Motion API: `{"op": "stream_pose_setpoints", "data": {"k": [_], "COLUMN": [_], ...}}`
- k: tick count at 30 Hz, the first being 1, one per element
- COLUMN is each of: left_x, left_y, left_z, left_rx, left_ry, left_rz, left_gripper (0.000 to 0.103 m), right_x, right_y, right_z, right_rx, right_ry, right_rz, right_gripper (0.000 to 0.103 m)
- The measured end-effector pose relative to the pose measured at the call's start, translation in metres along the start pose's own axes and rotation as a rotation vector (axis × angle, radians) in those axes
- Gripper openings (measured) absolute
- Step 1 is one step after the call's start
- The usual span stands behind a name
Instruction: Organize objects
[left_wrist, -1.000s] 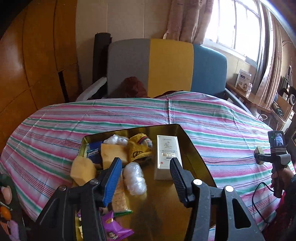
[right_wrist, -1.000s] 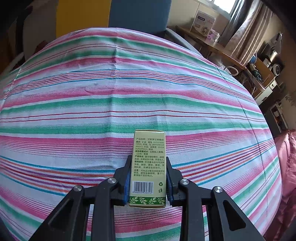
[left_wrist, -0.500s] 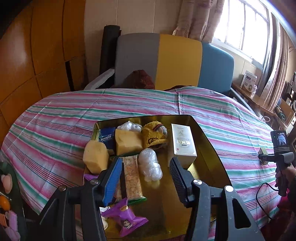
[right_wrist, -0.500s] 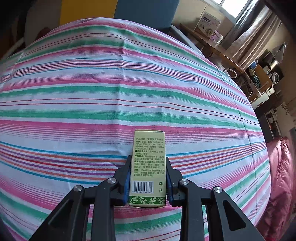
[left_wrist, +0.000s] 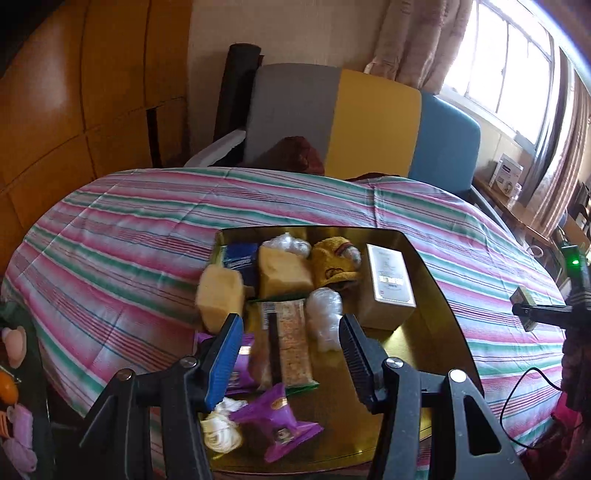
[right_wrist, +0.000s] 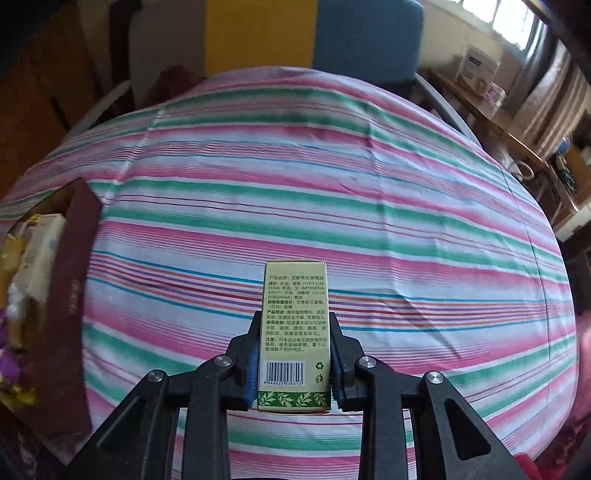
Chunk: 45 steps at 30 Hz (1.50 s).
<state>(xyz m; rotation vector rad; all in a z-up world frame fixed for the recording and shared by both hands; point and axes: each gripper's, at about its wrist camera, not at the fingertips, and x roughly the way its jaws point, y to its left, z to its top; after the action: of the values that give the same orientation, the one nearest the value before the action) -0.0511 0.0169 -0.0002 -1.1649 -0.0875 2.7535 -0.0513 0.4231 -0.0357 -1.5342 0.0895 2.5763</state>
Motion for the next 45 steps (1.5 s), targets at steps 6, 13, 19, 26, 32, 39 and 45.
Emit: {"op": "stream_pose_setpoints", "data": {"k": [6,13,19,26,32,39,45], "left_x": [-0.009,-0.012,-0.007,0.006,0.001,-0.008,-0.015], "left_y": [0.032,0.056,0.059,0.056,0.047,0.033,0.022], "left_z": [-0.003,-0.011,-0.015,-0.021,-0.019,-0.013,-0.012], "left_rx": [-0.05,-0.09,-0.084,-0.069,-0.037,-0.02,-0.022], "left_ry": [-0.012,-0.013,-0.011,0.024,-0.009,-0.039,-0.049], "left_rz": [0.046,0.065,0.075,0.076,0.069,0.084,0.139], "left_gripper": [0.055,0.062,0.064,0.067,0.071,0.072,0.072], "right_x": [-0.059,-0.045,-0.003,0.018,0.021,-0.005,-0.044], "right_y": [0.114,0.239,0.279,0.288,0.282,0.263,0.242], "right_z": [-0.005,-0.039,-0.049,-0.06,-0.061,-0.058,-0.059], "right_rx": [-0.192,-0.379,-0.385,-0.352,-0.285,-0.215,-0.182], "right_ry": [-0.134,-0.047,0.062,0.121,0.112,-0.013,-0.195], "right_rz": [0.244,0.444,0.445,0.478,0.534,0.452,0.29], "right_gripper": [0.03,0.03,0.031,0.053,0.063,0.07,0.083]}}
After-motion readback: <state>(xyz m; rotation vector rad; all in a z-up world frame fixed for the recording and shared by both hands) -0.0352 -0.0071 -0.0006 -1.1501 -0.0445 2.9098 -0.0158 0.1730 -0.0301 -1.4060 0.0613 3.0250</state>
